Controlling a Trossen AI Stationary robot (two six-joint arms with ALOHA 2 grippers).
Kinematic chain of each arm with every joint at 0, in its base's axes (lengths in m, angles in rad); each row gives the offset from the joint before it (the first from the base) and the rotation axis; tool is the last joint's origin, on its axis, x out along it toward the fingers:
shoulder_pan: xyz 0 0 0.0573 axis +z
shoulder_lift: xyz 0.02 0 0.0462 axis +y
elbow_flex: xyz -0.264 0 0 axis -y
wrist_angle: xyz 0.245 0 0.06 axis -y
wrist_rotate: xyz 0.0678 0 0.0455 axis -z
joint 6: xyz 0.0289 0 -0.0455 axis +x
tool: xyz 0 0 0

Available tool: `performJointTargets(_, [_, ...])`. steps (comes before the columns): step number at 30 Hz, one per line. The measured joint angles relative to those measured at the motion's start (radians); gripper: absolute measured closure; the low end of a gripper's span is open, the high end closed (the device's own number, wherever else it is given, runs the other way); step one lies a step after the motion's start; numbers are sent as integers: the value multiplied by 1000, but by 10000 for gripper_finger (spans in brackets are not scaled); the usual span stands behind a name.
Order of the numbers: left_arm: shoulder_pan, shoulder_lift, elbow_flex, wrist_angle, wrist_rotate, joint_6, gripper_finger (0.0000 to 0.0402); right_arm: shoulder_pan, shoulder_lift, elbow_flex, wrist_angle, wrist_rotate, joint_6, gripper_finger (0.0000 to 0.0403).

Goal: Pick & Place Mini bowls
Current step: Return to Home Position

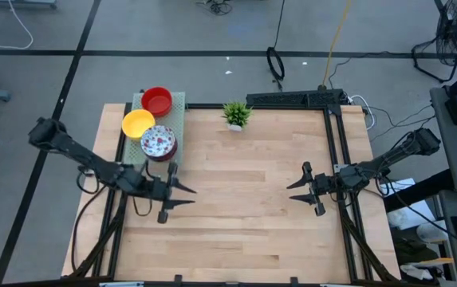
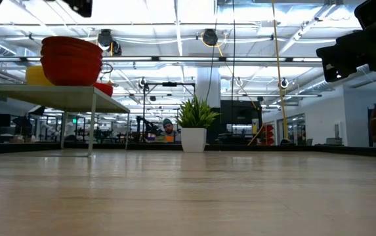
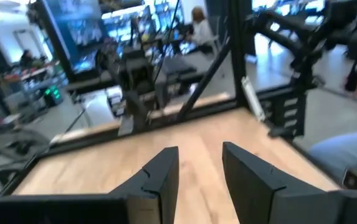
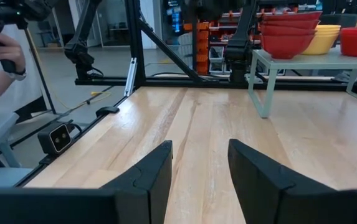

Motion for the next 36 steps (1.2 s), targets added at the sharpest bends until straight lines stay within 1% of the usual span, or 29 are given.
performJointTargets(2, [-25, 11, -19, 2, -48, -10, 273, 0, 0, 0, 0, 0, -1, 259])
performJointTargets(6, [-60, 19, -74, 30, -110, -34, 273, 0, 0, 0, 0, 0, -2, 259])
performJointTargets(10, [-77, 19, -161, 99, -118, -95, 273, 0, 0, 0, 0, 0, -2, 259])
performJointTargets(16, [-82, 18, -308, 321, -117, -167, 273, 0, 0, 0, 0, 0, -2, 259])
performJointTargets(18, [-82, 18, -343, 357, -103, -188, 273, 0, 0, 0, 0, 0, -2, 259])
performJointTargets(22, [-83, 18, -380, 359, -72, -249, 273, 0, 0, 0, 0, 0, -2, 259])
performJointTargets(25, [-82, 18, -386, 353, -44, -255, 273, 0, 0, 0, 0, 0, -2, 259])
performJointTargets(28, [-83, 18, -386, 303, -13, -253, 273, 0, 0, 0, 0, 0, -2, 259])
performJointTargets(32, [-83, 18, -387, 267, -18, -271, 273, 0, -1, 0, 0, 0, -2, 259])
performJointTargets(36, [-82, 18, -387, 262, -22, -252, 273, 0, -21, 0, -1, 0, -2, 259])
